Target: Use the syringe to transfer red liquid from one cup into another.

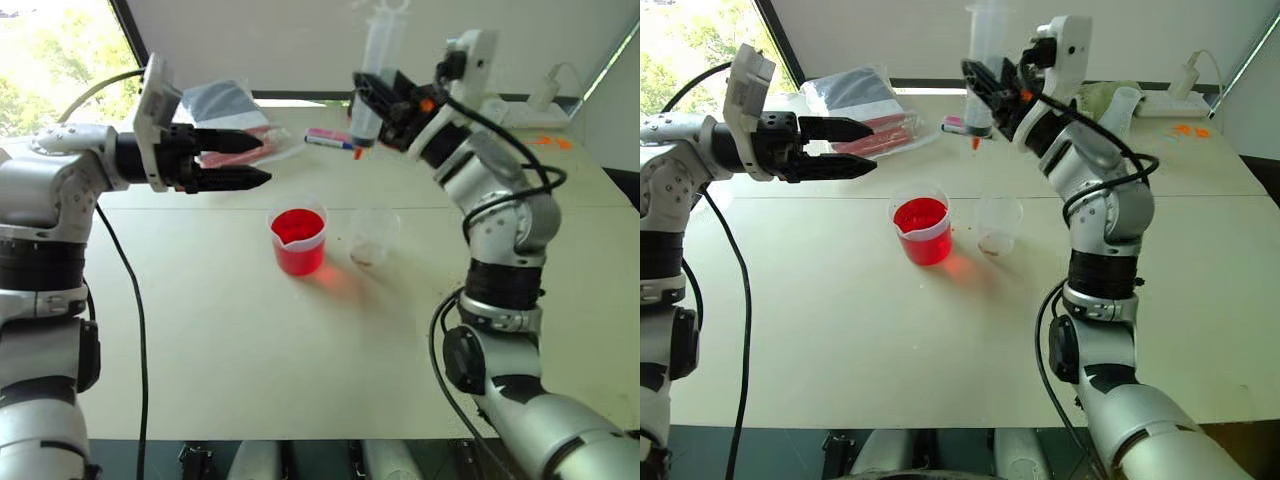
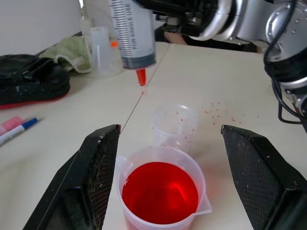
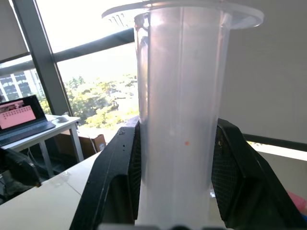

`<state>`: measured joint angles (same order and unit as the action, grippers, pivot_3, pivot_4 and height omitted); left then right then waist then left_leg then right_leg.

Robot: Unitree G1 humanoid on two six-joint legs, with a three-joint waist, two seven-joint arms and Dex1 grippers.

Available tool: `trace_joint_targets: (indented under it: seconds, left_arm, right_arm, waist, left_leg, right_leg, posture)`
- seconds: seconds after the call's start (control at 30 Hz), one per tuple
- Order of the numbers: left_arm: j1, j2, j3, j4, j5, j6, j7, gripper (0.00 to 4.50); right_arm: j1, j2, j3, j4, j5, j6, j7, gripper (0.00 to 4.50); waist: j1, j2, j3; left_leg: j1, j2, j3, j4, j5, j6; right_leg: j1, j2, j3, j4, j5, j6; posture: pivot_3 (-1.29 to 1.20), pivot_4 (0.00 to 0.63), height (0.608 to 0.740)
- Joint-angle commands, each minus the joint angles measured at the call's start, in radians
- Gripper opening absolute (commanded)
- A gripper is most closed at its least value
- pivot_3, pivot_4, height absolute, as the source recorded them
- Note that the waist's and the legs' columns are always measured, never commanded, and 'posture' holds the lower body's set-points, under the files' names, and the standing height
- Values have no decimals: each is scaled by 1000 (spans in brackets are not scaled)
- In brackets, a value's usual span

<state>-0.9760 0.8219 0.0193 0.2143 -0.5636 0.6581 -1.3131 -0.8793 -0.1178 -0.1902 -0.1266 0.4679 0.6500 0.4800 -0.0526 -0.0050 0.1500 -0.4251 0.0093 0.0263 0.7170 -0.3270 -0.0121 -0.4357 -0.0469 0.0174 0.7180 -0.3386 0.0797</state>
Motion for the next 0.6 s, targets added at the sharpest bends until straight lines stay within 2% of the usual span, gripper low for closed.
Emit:
trace_joint_targets:
  seconds: [0.03, 0.23, 0.6]
  left_arm:
    - [-38, 32, 38, -7, -2, 1, -10, 3529]
    - [-56, 46, 45, -12, -12, 28, -8, 3529]
    - [-89, 14, 34, -32, -31, 57, 11, 3529]
  right_arm:
    - [73, 38, 64, -92, 40, -94, 51, 1375]
    - [161, 66, 161, -44, 3, -210, 86, 1375]
    - [184, 93, 300, 106, -125, -381, 91, 1375]
  waist:
    - [-1, 0, 0]
    - [-11, 0, 0]
    - [-19, 0, 0]
  left_leg:
    - [0, 0, 0, 0, 0, 0]
    - [0, 0, 0, 1, 0, 0]
    - [1, 0, -1, 1, 0, -1]
  right_leg:
    - [0, 0, 0, 0, 0, 0]
    - [0, 0, 0, 0, 0, 0]
    - [0, 0, 0, 0, 0, 0]
  posture:
    - [0, 150, 711]
    - [0, 150, 711]
    - [0, 150, 711]
